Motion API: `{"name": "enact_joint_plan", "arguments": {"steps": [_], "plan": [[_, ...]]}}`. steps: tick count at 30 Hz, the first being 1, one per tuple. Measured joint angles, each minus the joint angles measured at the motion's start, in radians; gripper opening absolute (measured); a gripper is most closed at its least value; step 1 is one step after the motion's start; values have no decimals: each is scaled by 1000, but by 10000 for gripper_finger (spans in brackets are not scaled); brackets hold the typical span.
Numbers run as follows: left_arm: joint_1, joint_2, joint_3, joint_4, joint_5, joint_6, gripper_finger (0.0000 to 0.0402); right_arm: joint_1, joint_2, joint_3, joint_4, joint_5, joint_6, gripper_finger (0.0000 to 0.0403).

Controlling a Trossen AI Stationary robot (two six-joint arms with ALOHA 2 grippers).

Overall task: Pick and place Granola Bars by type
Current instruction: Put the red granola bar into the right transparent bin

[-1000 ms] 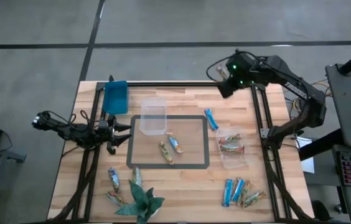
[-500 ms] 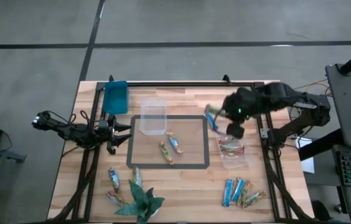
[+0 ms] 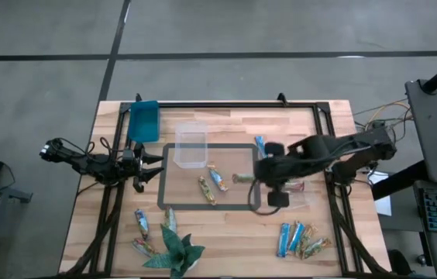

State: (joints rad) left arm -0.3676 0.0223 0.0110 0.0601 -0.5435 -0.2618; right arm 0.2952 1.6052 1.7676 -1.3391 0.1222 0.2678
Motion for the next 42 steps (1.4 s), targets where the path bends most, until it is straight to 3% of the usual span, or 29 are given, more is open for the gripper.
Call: {"name": "enact_joint_plan", "arguments": {"steps": [8, 25, 42], "plan": [[0, 0, 0, 0, 0, 0, 197, 23, 17, -107, -44, -26, -35, 11], [0, 0, 0, 0, 0, 0, 197, 24, -182, -545, -31, -45, -36, 11], [0, 1, 0, 0, 0, 0, 197, 24, -312, -817, 109, -88, 16, 11]]}}
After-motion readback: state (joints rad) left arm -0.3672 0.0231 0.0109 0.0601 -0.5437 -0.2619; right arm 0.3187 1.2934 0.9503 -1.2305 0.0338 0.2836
